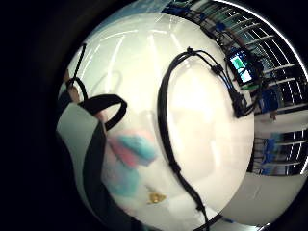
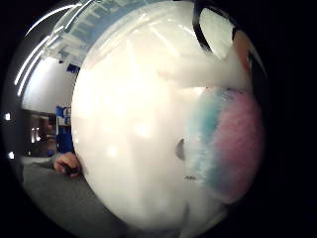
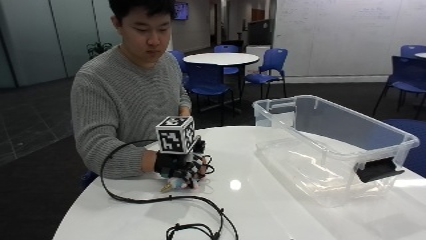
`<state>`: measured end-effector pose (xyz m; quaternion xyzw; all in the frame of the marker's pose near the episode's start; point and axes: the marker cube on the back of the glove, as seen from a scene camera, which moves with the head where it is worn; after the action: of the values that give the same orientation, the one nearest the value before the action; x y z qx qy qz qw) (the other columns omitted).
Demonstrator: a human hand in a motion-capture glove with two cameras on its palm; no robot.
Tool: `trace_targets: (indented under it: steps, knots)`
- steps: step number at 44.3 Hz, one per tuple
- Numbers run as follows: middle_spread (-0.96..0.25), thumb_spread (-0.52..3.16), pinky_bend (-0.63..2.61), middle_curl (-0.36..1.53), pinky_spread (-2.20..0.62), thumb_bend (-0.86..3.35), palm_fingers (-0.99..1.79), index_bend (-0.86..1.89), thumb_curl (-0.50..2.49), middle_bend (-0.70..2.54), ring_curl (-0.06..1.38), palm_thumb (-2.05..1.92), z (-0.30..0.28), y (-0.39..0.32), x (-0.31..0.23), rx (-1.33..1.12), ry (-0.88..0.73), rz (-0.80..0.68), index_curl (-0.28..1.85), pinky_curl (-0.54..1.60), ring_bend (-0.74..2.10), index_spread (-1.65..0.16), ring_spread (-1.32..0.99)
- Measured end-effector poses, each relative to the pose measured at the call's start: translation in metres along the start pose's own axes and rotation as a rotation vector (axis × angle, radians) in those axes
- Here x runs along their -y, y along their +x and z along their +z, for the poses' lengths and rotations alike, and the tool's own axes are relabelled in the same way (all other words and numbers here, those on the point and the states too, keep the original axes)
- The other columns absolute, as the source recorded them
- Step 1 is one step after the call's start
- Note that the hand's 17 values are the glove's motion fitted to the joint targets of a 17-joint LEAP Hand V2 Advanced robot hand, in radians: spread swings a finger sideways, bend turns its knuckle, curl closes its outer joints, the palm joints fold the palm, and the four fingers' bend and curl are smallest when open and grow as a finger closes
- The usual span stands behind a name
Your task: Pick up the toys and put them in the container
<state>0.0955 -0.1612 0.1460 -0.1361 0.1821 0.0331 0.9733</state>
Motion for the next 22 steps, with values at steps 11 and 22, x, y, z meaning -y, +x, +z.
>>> trace_targets:
  steps: [11,22]
  knots:
    - [-0.26,0.76,0.85,0.59,-0.45,0.19,1.03,0.62,0.76,0.78,0.53,0.65,-0.101,-0.023,0.041,0.075,0.146,-0.095,0.44,0.42,1.25,-0.34,-0.45]
    - [-0.25,0.55,0.89,0.66,-0.45,0.18,0.99,0.67,0.87,0.81,0.57,0.64,-0.210,-0.058,0.130,0.174,0.241,-0.228,0.52,0.46,1.26,-0.31,-0.45]
